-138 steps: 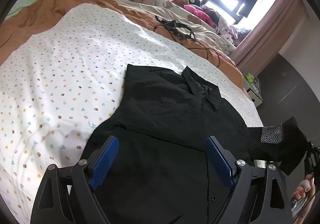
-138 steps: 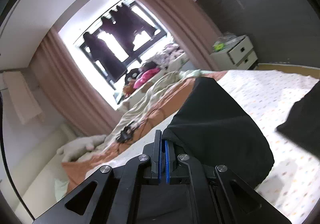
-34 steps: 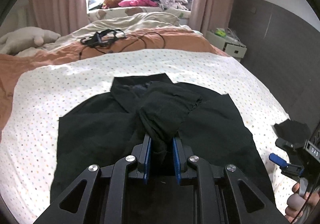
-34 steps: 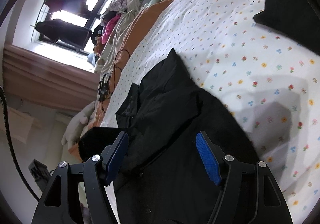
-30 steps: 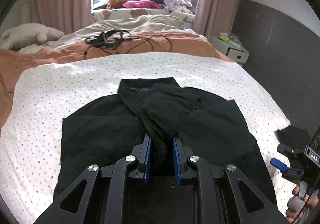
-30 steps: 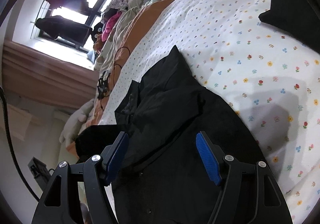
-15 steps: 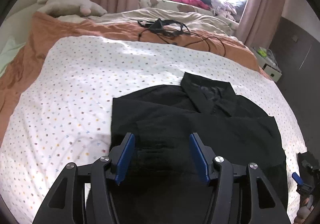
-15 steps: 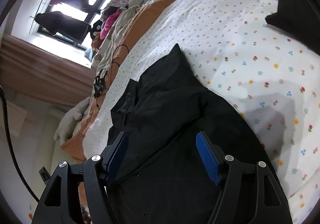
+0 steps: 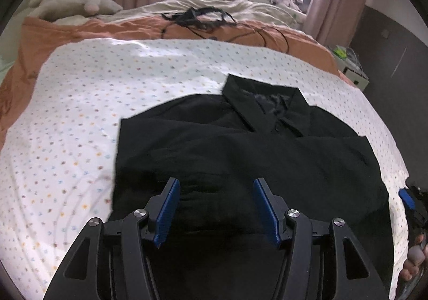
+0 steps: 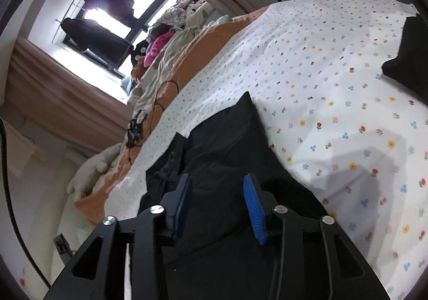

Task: Fold large clothes

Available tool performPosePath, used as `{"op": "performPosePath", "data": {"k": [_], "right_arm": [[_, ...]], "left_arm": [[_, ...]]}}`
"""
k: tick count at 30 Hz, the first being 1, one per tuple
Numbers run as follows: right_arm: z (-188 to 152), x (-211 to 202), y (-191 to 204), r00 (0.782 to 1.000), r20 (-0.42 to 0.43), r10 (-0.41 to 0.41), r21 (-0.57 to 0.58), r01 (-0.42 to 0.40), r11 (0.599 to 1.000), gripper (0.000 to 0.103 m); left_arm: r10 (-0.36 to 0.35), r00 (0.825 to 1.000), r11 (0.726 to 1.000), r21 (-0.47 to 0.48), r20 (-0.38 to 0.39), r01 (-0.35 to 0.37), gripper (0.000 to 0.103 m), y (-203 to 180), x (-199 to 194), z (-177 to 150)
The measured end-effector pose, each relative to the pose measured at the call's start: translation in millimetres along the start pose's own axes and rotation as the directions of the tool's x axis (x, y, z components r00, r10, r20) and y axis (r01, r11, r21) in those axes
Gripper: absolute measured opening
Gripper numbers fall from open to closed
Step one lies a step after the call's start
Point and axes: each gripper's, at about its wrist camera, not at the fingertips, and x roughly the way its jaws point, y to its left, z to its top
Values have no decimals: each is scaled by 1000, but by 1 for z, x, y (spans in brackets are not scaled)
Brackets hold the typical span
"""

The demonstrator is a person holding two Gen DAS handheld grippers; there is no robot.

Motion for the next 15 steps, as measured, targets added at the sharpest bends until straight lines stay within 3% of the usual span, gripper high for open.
{"op": "performPosePath", "data": {"k": [5, 9, 11, 13, 15], "right_arm": [[-7, 25, 2, 999, -40, -27, -61, 24, 998, 39], [-17, 49, -5, 987, -107, -117, -83, 109, 991, 39], [-20, 56, -8, 977, -129, -171, -102, 159, 982, 26], [-21, 56, -7, 968, -129, -217, -134, 200, 971, 19], [-22, 54, -6, 964, -131, -232, -146, 213, 966, 19]], "left_arm": [[-31, 999, 999, 9, -31, 31, 59, -11, 22, -3], [11, 996, 999, 45, -91, -7, 59, -11, 46, -13], [30, 992, 998, 52, -123, -24, 58, -6, 57, -18], [45, 990, 997, 61, -132, -37, 47, 3, 64, -21], [66, 990, 995, 76, -127, -57, 37, 9, 63, -22]]}}
